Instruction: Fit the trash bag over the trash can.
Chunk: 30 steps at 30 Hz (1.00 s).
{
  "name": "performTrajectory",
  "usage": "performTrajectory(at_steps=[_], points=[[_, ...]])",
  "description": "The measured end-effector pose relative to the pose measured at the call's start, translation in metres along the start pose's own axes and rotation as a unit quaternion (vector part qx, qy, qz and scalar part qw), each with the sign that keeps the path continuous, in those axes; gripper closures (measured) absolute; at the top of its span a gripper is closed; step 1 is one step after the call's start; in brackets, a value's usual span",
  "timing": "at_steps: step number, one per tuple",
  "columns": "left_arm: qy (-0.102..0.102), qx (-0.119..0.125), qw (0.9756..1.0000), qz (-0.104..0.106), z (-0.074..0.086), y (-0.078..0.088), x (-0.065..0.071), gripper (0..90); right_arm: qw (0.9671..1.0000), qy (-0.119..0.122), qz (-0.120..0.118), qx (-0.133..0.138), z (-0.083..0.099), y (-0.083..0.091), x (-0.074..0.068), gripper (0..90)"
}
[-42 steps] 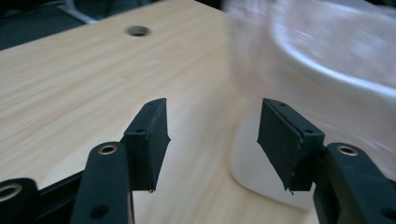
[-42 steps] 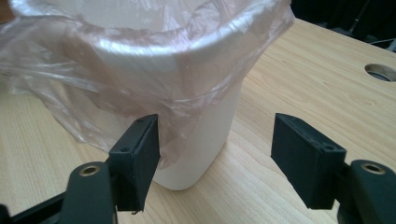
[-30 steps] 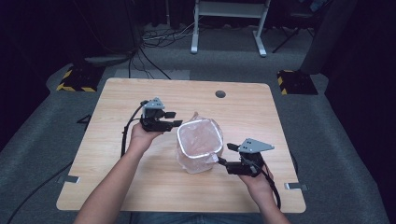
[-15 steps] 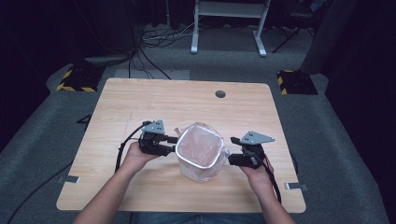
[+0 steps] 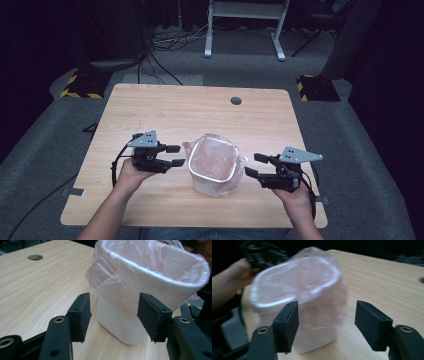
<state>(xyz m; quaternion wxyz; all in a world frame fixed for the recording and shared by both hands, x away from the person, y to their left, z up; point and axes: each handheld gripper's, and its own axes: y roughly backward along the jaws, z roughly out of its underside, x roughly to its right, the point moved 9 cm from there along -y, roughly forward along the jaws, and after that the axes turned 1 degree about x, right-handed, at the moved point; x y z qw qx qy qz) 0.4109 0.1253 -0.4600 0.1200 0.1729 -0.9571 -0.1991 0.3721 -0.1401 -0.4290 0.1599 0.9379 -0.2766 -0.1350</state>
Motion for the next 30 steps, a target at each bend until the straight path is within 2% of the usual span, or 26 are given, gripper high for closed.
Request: performTrajectory(at_steps=[2,4,5,6,8,9,10,12,14,17,19,24,28,30], points=[[0.006,-0.006,0.9999,0.010,0.001,-0.006,0.000,41.8,0.9995,0.009,-0.027,-0.011,0.001,-0.004,-0.014,38.0],[0.010,-0.007,0.9996,0.025,0.001,-0.014,0.001,41.9,0.9987,0.015,-0.041,-0.025,0.005,-0.010,-0.023,44.5],[0.010,-0.008,0.9993,0.034,0.001,-0.017,0.001,42.5,0.9983,0.019,-0.045,-0.032,0.007,-0.013,-0.025,50.3],[0.011,-0.010,0.9988,0.046,0.001,-0.019,0.003,44.7,0.9976,0.022,-0.051,-0.042,0.009,-0.016,-0.026,61.5],[0.004,-0.013,0.9977,0.067,0.001,-0.022,0.009,55.8,0.9965,0.029,-0.054,-0.057,0.013,-0.021,-0.026,77.4],[-0.001,-0.013,0.9968,0.078,0.001,-0.023,0.013,61.6,0.9960,0.032,-0.053,-0.064,0.015,-0.023,-0.025,82.9],[-0.009,-0.017,0.9967,0.078,0.002,-0.023,0.015,66.8,0.9956,0.033,-0.049,-0.072,0.018,-0.025,-0.022,85.7],[-0.019,-0.028,0.9965,0.077,0.007,-0.024,0.018,74.1,0.9952,0.028,-0.043,-0.084,0.024,-0.029,-0.016,87.7],[-0.028,-0.042,0.9963,0.069,0.013,-0.025,0.021,81.7,0.9933,0.034,-0.029,-0.107,0.033,-0.033,-0.012,87.8],[-0.042,-0.060,0.9958,0.055,0.020,-0.026,0.024,87.9,0.9903,0.037,-0.023,-0.132,0.048,-0.040,-0.009,87.6],[-0.045,-0.070,0.9952,0.052,0.023,-0.027,0.025,89.2,0.9888,0.037,-0.022,-0.143,0.058,-0.044,-0.008,87.5],[-0.037,-0.089,0.9940,0.052,0.037,-0.032,0.026,89.6,0.9851,0.017,-0.028,-0.169,0.080,-0.053,-0.004,90.0],[-0.029,-0.098,0.9936,0.050,0.042,-0.033,0.024,89.4,0.9826,0.007,-0.037,-0.182,0.088,-0.055,-0.004,90.0],[-0.024,-0.098,0.9936,0.052,0.043,-0.032,0.024,88.3,0.9827,0.007,-0.037,-0.181,0.089,-0.054,-0.003,90.0]])
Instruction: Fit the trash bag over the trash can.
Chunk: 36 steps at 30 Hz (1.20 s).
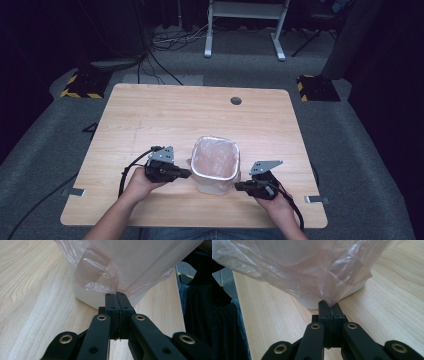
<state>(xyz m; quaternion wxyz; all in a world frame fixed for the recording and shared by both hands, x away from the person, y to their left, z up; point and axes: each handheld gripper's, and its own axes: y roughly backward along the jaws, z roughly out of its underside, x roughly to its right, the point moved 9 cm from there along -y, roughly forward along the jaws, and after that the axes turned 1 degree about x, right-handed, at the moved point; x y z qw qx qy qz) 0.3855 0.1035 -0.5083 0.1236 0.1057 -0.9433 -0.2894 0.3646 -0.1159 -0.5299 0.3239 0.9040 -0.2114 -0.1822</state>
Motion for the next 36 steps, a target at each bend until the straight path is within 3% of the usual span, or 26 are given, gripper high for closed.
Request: performTrajectory(at_steps=[5,9,11,14,17,20,22,25,27,30,32,36], points=[[0.009,-0.017,0.9998,-0.005,0.010,-0.003,-0.003,88.7,0.9999,-0.009,0.002,0.007,0.002,0.012,0.006,90.0],[0.009,-0.028,0.9995,-0.011,0.014,-0.008,-0.003,89.0,0.9999,-0.010,0.002,-0.004,0.007,0.005,0.007,90.0],[0.013,-0.008,0.9998,-0.015,0.010,-0.001,-0.005,85.2,0.9999,-0.002,0.010,-0.005,0.007,0.002,0.006,89.1],[0.024,0.037,0.9990,-0.012,0.002,0.017,-0.006,68.6,0.9997,0.001,0.025,0.006,0.004,0.004,0.007,63.7],[0.028,0.066,0.9974,-0.010,-0.004,0.033,-0.007,60.3,0.9991,0.006,0.036,0.023,-0.001,0.015,0.010,55.3],[0.034,0.083,0.9956,-0.028,-0.011,0.038,-0.016,47.5,0.9983,0.010,0.047,0.034,-0.005,0.025,0.013,47.7],[0.037,0.086,0.9951,-0.031,-0.017,0.038,-0.020,43.8,0.9977,0.014,0.053,0.040,-0.009,0.031,0.013,44.6],[0.024,0.084,0.9955,-0.036,-0.028,0.034,-0.023,40.1,0.9972,0.020,0.047,0.055,-0.017,0.038,0.011,42.8],[0.012,0.083,0.9961,-0.027,-0.035,0.030,-0.021,43.0,0.9968,0.025,0.043,0.063,-0.022,0.042,0.009,41.0],[0.002,0.060,0.9980,-0.018,-0.037,0.021,-0.018,65.1,0.9966,0.027,0.024,0.074,-0.030,0.045,0.004,42.7],[-0.005,0.043,0.9988,-0.024,-0.034,0.015,-0.016,76.7,0.9967,0.025,0.013,0.076,-0.033,0.045,0.002,48.1],[-0.003,0.032,0.9988,-0.038,-0.028,0.010,-0.017,88.2,0.9968,0.024,-0.010,0.075,-0.034,0.041,-0.003,55.0]])
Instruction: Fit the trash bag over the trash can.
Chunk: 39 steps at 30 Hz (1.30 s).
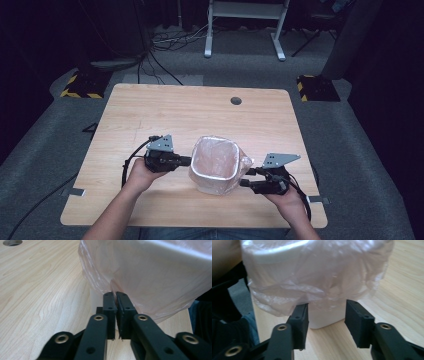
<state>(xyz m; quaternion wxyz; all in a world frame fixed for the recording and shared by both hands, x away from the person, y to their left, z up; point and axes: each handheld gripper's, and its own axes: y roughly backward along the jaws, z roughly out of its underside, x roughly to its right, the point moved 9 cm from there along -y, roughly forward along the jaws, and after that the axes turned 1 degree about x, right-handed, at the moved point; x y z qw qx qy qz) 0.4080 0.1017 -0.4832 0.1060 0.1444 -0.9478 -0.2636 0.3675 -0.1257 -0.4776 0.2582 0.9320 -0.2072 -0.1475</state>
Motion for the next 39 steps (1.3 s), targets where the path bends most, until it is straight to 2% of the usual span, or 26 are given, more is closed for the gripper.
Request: performTrajectory(at_steps=[2,5,11,13,15,17,24,28,29,30,31,32,34,37,39], points=[[0.003,-0.005,1.0000,0.003,0.004,-0.001,0.001,89.3,1.0000,0.001,-0.004,-0.002,0.001,-0.001,-0.003,53.0],[-0.004,-0.020,0.9998,0.000,0.010,-0.002,0.003,89.6,0.9999,0.008,-0.012,-0.001,0.003,0.001,-0.007,45.7],[-0.019,-0.048,0.9986,-0.007,0.018,-0.008,0.010,89.6,0.9996,0.017,-0.023,0.007,-0.004,0.001,-0.014,44.6],[-0.018,-0.049,0.9986,-0.008,0.021,-0.008,0.010,89.6,0.9994,0.020,-0.029,0.006,-0.006,-0.003,-0.017,55.2],[-0.009,-0.048,0.9988,-0.006,0.024,-0.008,0.009,89.6,0.9991,0.028,-0.033,-0.002,-0.006,-0.007,-0.018,75.3],[-0.001,-0.048,0.9988,-0.005,0.027,-0.008,0.007,89.6,0.9990,0.024,-0.035,-0.015,-0.003,-0.011,-0.017,87.5],[-0.010,-0.075,0.9969,-0.019,0.034,-0.014,0.007,89.6,0.9977,-0.015,-0.043,-0.050,0.017,-0.029,-0.004,90.0],[-0.007,-0.089,0.9958,-0.023,0.040,-0.020,0.006,89.6,0.9969,-0.022,-0.044,-0.061,0.025,-0.036,-0.001,89.9],[-0.005,-0.088,0.9959,-0.023,0.040,-0.020,0.006,89.3,0.9965,-0.023,-0.046,-0.065,0.026,-0.036,-0.002,87.7],[-0.003,-0.084,0.9961,-0.027,0.039,-0.019,0.005,85.4,0.9963,-0.024,-0.043,-0.070,0.028,-0.037,-0.001,78.7],[0.000,-0.076,0.9966,-0.033,0.037,-0.017,0.003,76.4,0.9965,-0.022,-0.032,-0.074,0.029,-0.036,0.000,65.9],[0.005,-0.071,0.9969,-0.035,0.035,-0.013,0.002,67.0,0.9972,-0.016,-0.021,-0.070,0.029,-0.034,0.002,57.8],[0.015,-0.051,0.9982,-0.029,0.030,-0.005,0.000,61.7,0.9980,-0.015,-0.018,-0.059,0.027,-0.026,0.002,51.7],[0.030,-0.022,0.9984,-0.042,0.024,0.010,-0.006,53.2,0.9987,-0.016,-0.004,-0.048,0.024,-0.011,0.006,44.2],[0.034,-0.010,0.9979,-0.054,0.023,0.020,-0.010,51.2,0.9990,-0.017,0.004,-0.040,0.020,0.001,0.008,41.8]])
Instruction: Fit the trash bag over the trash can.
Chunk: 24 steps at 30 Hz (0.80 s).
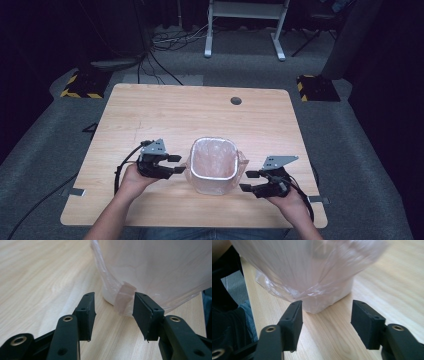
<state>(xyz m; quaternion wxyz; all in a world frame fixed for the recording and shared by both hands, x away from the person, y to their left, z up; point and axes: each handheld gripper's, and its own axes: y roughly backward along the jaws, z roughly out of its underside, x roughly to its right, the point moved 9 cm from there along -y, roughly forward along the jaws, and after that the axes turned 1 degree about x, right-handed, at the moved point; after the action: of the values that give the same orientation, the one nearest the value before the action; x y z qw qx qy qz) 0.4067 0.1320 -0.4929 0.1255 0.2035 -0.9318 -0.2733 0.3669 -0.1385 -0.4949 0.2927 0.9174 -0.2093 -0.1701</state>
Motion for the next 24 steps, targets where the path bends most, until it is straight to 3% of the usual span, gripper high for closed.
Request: performTrajectory(at_steps=[5,11,18,24], points=[[0.009,0.020,0.9992,-0.035,-0.001,0.018,-0.011,44.4,0.9994,0.011,0.029,0.013,-0.013,0.025,0.008,32.7],[-0.003,0.010,0.9972,-0.074,0.002,0.032,-0.016,41.9,0.9988,0.022,0.040,0.020,-0.035,0.040,0.018,25.9],[0.014,0.016,0.9959,-0.088,0.008,0.047,-0.019,41.4,0.9985,0.028,0.038,0.029,-0.063,0.046,0.023,21.6],[0.020,0.014,0.9948,-0.099,0.012,0.057,-0.020,41.1,0.9974,0.056,0.040,0.023,-0.090,0.043,0.019,21.7]])
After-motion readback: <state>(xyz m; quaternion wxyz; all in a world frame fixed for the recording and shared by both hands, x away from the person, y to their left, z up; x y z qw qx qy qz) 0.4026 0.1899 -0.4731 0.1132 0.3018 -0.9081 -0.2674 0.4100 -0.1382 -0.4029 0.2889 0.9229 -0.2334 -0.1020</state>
